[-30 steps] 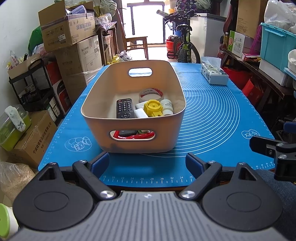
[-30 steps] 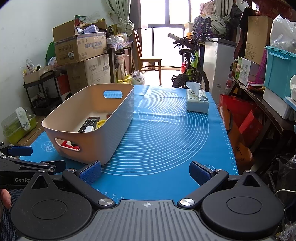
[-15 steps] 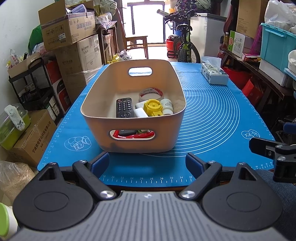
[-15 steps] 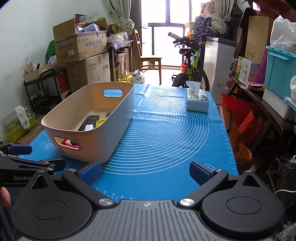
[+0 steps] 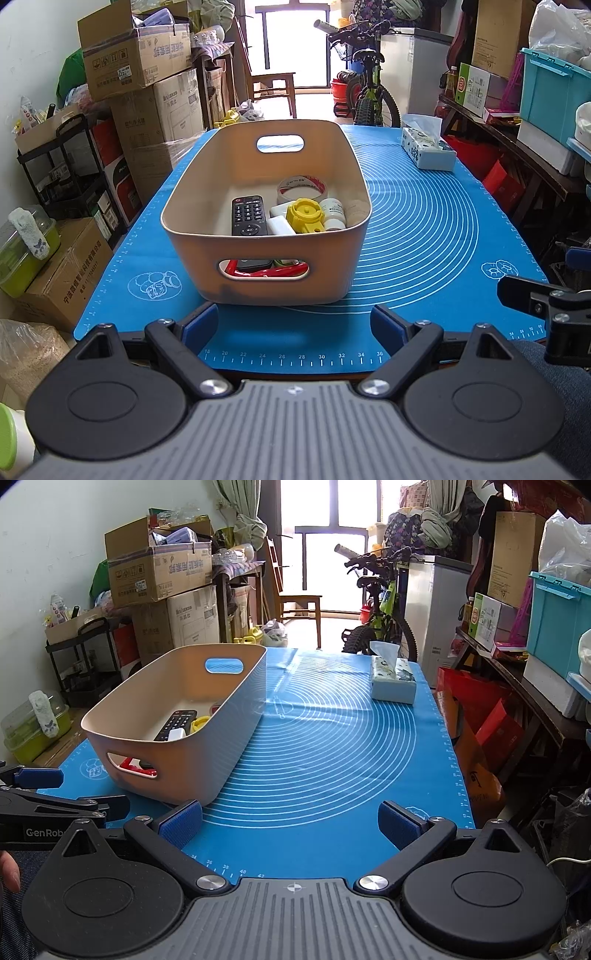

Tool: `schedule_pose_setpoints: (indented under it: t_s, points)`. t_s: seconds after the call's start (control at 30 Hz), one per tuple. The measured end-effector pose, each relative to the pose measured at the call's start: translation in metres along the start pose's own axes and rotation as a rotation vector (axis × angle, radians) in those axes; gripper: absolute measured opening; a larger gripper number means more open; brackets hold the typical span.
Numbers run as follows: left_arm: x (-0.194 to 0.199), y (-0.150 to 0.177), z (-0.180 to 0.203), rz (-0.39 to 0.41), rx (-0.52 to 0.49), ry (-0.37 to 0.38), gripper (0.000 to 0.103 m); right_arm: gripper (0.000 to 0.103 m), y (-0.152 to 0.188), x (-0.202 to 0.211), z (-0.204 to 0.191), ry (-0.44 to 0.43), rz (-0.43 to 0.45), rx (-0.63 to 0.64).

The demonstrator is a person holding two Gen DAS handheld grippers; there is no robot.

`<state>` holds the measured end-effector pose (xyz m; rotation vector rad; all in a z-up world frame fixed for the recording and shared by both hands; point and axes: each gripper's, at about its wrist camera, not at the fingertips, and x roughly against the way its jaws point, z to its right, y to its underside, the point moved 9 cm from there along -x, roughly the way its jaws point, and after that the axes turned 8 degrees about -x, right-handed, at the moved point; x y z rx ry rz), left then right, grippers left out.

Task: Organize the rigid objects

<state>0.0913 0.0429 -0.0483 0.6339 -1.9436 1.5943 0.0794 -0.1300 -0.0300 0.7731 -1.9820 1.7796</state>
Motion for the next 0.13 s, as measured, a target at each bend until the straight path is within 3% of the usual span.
schedule_pose_setpoints:
  t_s: [0.13]
  points:
    - [-0.0001,0.0000,0.0006,0.000,0.000,0.001,0.089,0.100,0.0001,-0.0001,-0.0001,0.000,0.000,0.000]
